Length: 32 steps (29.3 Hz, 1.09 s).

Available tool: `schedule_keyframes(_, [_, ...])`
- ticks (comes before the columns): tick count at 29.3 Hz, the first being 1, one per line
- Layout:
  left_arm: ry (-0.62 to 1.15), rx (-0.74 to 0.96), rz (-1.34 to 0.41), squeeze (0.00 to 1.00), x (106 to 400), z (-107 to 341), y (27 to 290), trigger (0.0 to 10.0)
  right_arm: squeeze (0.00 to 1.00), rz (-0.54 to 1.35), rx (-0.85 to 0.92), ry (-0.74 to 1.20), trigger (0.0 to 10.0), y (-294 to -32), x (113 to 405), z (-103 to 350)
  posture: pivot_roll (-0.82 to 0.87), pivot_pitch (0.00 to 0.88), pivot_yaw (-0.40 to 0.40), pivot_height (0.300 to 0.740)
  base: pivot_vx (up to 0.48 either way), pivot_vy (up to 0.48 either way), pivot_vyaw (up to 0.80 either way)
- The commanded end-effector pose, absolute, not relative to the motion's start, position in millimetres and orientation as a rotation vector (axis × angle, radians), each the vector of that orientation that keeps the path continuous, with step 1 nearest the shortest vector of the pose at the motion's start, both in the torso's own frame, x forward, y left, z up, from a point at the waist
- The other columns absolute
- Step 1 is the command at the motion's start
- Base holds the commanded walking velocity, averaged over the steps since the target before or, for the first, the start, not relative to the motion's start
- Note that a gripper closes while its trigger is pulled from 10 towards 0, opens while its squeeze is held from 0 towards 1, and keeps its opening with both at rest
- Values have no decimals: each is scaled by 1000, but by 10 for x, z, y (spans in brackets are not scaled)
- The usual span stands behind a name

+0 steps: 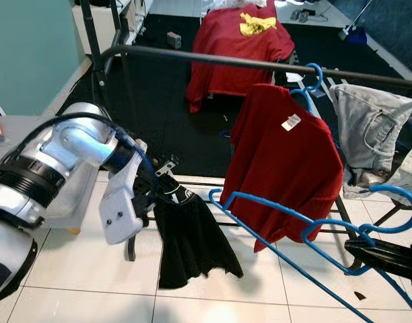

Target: Hang hanger

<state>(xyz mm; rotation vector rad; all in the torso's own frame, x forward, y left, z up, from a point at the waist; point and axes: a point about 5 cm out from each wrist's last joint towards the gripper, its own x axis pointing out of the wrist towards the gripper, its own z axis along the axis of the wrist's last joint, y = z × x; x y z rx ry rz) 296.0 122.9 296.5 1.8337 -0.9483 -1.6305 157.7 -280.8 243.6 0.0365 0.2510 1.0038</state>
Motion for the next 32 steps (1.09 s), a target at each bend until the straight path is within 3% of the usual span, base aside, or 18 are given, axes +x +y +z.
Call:
schedule_keyframes(1, [-1026, 1840, -1614, 0, 2954, 3002, 1178, 10000, 0, 1031, 28, 263, 10000, -2792, 1572, 2447, -5, 160, -8, 740, 0, 0, 0])
schedule_keyframes(5, [-1068, 1708, -1673, 0, 2928, 2977, 1057, 10000, 0, 1101, 16, 266, 10000, -2732, 1650, 2497, -17, 159, -15, 740, 0, 0, 0])
schedule_keyframes(22, [-1190, 1729, -1749, 0, 2825, 2916, 978, 10000, 0, 1208, -13, 245, 10000, -2617, 1852, 2572, 7, 162, -31, 740, 0, 0, 0])
schedule_keyframes(32, [-1309, 1612, -1746, 0, 2707, 3095, 880, 10000, 0, 1201, -58, 257, 10000, -2486, 1984, 2444, 10, 166, -30, 740, 0, 0, 0])
